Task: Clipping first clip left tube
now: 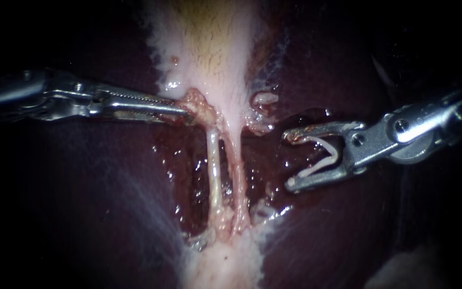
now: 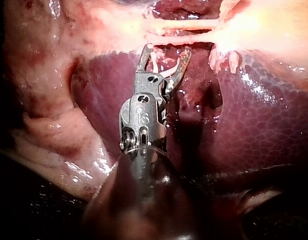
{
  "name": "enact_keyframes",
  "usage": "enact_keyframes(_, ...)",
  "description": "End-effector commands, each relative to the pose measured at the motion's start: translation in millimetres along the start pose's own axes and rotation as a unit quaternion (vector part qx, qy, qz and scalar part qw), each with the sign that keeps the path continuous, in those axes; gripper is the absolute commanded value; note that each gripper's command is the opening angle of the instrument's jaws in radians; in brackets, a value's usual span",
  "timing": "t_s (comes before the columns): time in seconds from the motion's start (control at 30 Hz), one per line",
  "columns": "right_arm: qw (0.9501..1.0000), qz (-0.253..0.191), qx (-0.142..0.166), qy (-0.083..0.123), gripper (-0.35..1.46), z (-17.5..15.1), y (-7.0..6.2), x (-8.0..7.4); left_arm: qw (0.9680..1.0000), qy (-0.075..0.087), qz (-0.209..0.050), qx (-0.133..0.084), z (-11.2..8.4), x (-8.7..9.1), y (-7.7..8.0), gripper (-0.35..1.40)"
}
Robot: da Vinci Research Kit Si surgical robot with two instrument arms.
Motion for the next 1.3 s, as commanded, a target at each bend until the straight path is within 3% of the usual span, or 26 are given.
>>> enact_keyframes(0.03, 1.0, 0.0, 0.0, 0.0, 0.5, 0.0, 0.0, 0.0, 1.0, 0.0, 0.0, 0.0, -0.1, 0.0, 0.0, -0.35)
enact_keyframes(0.23, 1.0, 0.0, 0.0, 0.0, 0.5, 0.0, -0.1, 0.1, 1.0, 0.0, -0.003, -0.002, -1.2, 0.0, 0.2, -0.35)
enact_keyframes(0.37, 1.0, 0.0, 0.0, 0.0, 0.5, 0.0, -0.1, 0.1, 1.0, -0.001, -0.006, 0.001, -3.0, 0.9, 0.7, -0.35)
enact_keyframes(0.67, 1.0, 0.0, 0.0, 0.0, 0.5, 0.0, -0.2, 0.2, 0.9994, 0.027, -0.017, 0.011, -8.1, 4.7, 1.6, -0.35)
enact_keyframes(0.8, 1.0, 0.0, 0.0, 0.0, 0.5, 0.0, -0.2, 0.2, 0.9992, 0.035, -0.016, 0.015, -9.4, 5.6, 1.8, -0.35)
enact_keyframes(1.07, 1.0, 0.001, -0.001, 0.0, 0.5, 0.3, -0.4, 0.5, 0.9992, 0.035, -0.013, 0.016, -9.7, 5.6, 1.9, -0.35)
enact_keyframes(1.3, 0.9998, 0.018, -0.006, -0.001, 0.49, 1.9, -0.9, 2.2, 0.9992, 0.035, -0.013, 0.017, -9.5, 5.5, 2.1, -0.35)
